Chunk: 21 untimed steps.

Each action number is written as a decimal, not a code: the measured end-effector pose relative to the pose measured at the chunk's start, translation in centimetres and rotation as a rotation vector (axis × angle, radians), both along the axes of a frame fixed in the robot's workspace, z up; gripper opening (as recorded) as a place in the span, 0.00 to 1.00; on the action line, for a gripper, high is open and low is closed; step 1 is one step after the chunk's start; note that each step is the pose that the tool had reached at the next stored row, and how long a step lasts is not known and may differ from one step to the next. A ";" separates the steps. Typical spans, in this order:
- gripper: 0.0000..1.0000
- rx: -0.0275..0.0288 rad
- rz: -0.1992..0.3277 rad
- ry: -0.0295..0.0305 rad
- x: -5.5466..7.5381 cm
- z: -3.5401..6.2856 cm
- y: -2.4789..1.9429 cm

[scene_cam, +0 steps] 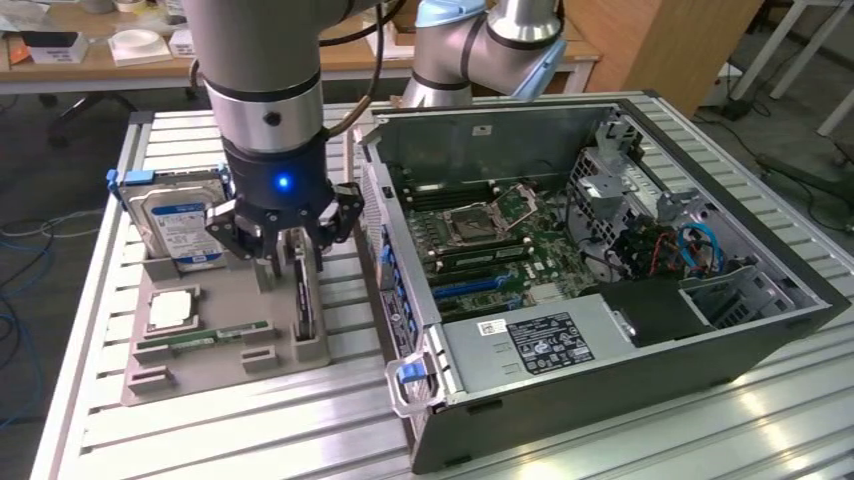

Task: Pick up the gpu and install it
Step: 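Pick up the gpu and move the gpu toward the slot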

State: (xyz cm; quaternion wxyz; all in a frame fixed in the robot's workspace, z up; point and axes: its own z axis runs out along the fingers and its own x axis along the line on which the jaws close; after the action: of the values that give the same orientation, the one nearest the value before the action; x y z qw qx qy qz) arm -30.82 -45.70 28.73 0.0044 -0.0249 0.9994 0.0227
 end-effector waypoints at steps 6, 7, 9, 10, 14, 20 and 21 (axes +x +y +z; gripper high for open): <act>0.47 0.0002 0.000 -0.0002 0.0 -0.42 1.14; 0.47 0.0002 0.000 -0.0002 0.0 -0.50 1.28; 0.47 0.0003 0.000 -0.0003 0.0 -0.73 1.46; 0.47 0.0003 0.000 -0.0002 0.0 -0.87 1.53; 0.47 0.0002 0.001 -0.0002 0.0 -1.58 1.66; 0.47 0.0002 0.001 -0.0001 0.0 -2.67 1.74; 0.47 0.0002 0.001 -0.0001 0.0 -2.85 1.74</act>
State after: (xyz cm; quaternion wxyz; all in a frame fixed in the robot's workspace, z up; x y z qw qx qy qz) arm -30.83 -43.96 25.88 0.0044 -0.0253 0.9994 0.0228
